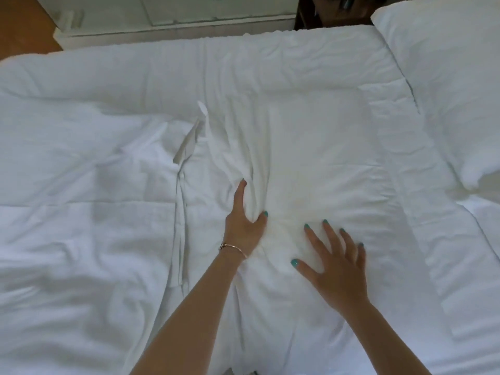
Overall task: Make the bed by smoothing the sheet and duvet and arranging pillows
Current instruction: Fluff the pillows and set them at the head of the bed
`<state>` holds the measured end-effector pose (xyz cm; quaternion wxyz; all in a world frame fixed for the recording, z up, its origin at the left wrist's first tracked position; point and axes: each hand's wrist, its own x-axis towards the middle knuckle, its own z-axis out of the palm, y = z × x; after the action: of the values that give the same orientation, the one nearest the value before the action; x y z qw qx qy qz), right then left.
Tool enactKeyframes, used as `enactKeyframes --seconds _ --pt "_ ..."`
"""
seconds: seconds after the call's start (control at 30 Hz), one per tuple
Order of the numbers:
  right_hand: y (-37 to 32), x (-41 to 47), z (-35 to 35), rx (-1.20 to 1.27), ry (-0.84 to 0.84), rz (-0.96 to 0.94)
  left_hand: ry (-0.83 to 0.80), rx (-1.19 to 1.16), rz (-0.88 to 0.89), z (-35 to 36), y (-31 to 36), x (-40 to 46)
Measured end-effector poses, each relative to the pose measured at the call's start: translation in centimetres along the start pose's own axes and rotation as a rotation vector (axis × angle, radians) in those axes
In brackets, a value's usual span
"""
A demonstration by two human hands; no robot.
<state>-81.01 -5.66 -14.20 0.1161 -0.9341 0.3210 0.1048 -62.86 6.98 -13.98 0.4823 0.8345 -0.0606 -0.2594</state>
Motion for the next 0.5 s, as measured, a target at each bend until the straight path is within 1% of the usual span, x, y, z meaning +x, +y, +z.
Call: enactKeyframes --seconds 0.07,0.1,0.13,0.17,0.2,0.27,0.3,0.33,0.37,0.43,0.47,0.5 --pt "-0.6 0.5 0.3 0.004 -0.082 -0.005 0.005 0.104 -0.098 -2.0 -2.8 -0.4" --pt "-1.0 0.7 1.0 -0.007 -0.135 0.011 -0.030 0.148 -0.168 -2.5 -4.0 -0.3" --pt "-1.3 0.9 1.7 -0.026 -0.154 0.026 -0.072 0.176 -0.209 -2.7 -4.5 0.0" --pt "-1.5 1.1 2.3 -0.052 -0.152 0.042 -0.101 0.189 -0.207 -2.6 -4.5 0.5" --pt "-1.5 1.4 2.6 -0.082 -0.135 0.057 -0.115 0.202 -0.170 -2.3 -4.2 1.2" --pt "-1.1 1.8 2.5 -0.111 -0.141 0.063 -0.101 0.228 -0.085 -1.6 -3.6 2.1" --pt "-0.7 1.9 2.4 -0.108 -0.141 0.052 -0.085 0.262 -0.085 -1.4 -3.9 2.5" --pt "-0.3 1.9 2.2 -0.111 -0.151 0.029 -0.075 0.312 -0.121 -1.3 -4.3 3.0" --pt "0.1 1.9 1.9 -0.128 -0.164 -0.005 -0.078 0.360 -0.202 -1.4 -4.8 3.4" --pt "1.4 2.6 1.0 -0.186 -0.181 -0.035 -0.081 0.388 -0.327 -1.4 -5.2 4.1" --pt "2.5 3.4 0.4 -0.200 -0.174 0.010 -0.071 0.405 -0.358 -1.2 -4.9 4.2" --pt "4.0 4.3 -0.2 -0.187 -0.154 0.089 -0.061 0.469 -0.376 -0.8 -4.4 4.2"
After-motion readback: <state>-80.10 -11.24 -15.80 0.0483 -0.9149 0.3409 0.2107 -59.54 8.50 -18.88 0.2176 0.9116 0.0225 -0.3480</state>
